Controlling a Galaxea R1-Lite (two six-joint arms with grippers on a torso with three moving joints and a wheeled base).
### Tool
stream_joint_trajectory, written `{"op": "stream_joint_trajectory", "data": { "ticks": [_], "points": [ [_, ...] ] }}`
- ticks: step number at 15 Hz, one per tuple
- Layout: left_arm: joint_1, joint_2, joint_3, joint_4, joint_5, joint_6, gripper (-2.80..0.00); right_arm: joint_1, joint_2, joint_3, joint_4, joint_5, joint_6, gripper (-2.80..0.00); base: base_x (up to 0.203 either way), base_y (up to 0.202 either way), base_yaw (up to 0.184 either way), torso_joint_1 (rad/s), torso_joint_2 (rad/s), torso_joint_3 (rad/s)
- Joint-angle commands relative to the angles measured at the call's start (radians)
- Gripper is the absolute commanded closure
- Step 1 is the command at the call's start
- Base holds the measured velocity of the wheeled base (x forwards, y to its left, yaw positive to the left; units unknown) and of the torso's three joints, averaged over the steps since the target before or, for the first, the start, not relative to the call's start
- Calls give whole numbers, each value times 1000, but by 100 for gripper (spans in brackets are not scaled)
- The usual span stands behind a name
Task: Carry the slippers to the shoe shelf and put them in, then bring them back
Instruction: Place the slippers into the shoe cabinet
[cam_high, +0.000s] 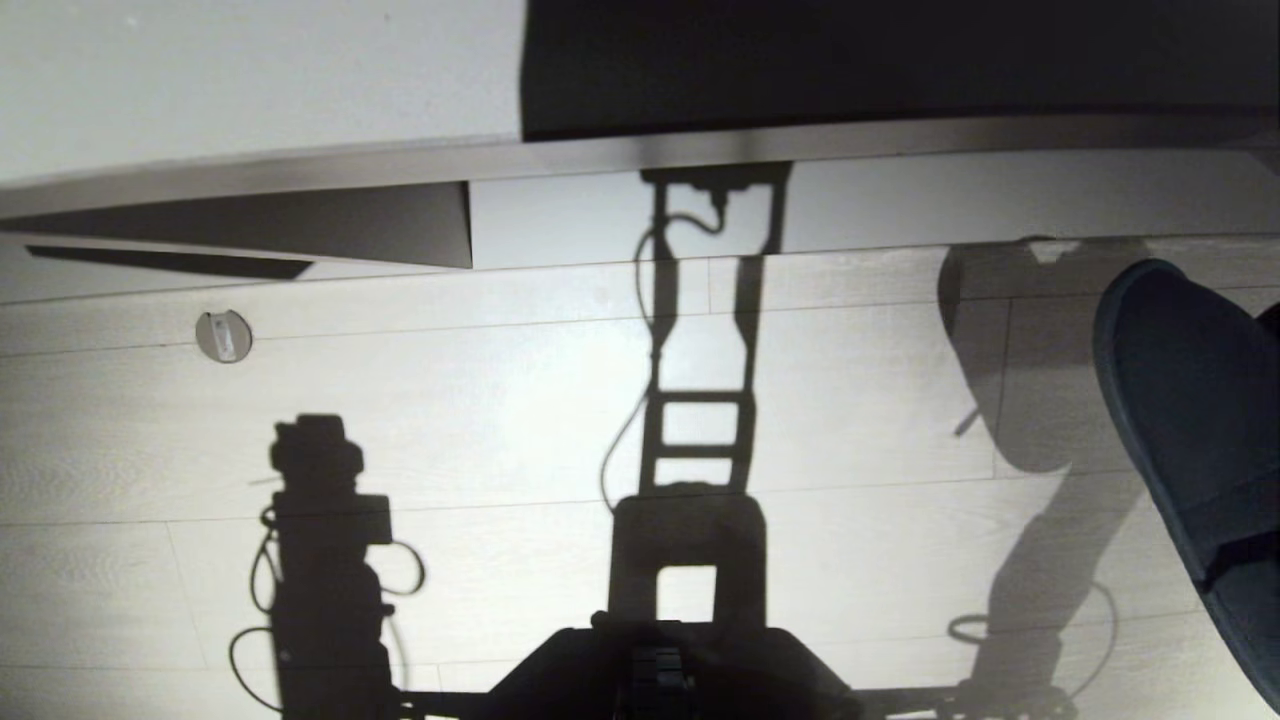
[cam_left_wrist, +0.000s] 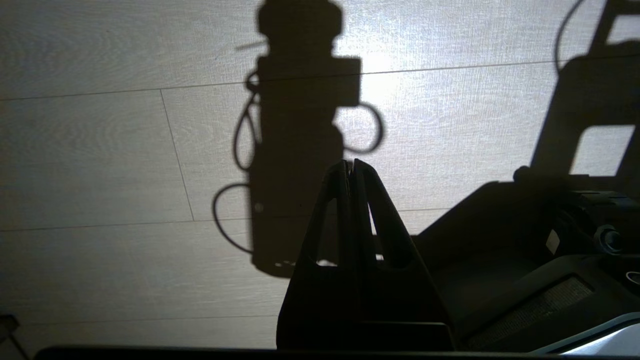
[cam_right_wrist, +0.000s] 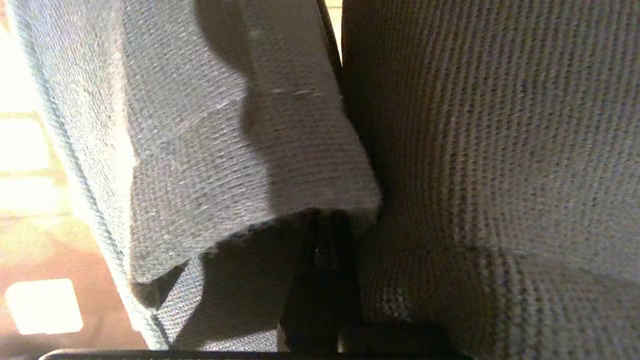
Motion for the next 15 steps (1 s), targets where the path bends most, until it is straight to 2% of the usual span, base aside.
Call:
{"op": "stream_joint_trajectory", "data": {
  "ticks": [1,3,6,9,11,15],
  "points": [
    [0,1,0,0,0,0,0,-2,172,39,-188,-1,3,0,0,0,0,0,0,0],
    [0,0,0,0,0,0,0,-2,211,45,-271,-1,6,0,0,0,0,0,0,0],
    [0,0,0,0,0,0,0,-3,330,4,-494,-1,2,0,0,0,0,0,0,0],
    [0,0,0,0,0,0,0,-16,426,-70,-613,-1,2,0,0,0,0,0,0,0],
    [0,0,0,0,0,0,0,-23,488,-139,-667,-1,6,0,0,0,0,0,0,0],
    [0,1,0,0,0,0,0,-25,569,-255,-673,-3,22,0,0,0,0,0,0,0]
  ]
}}
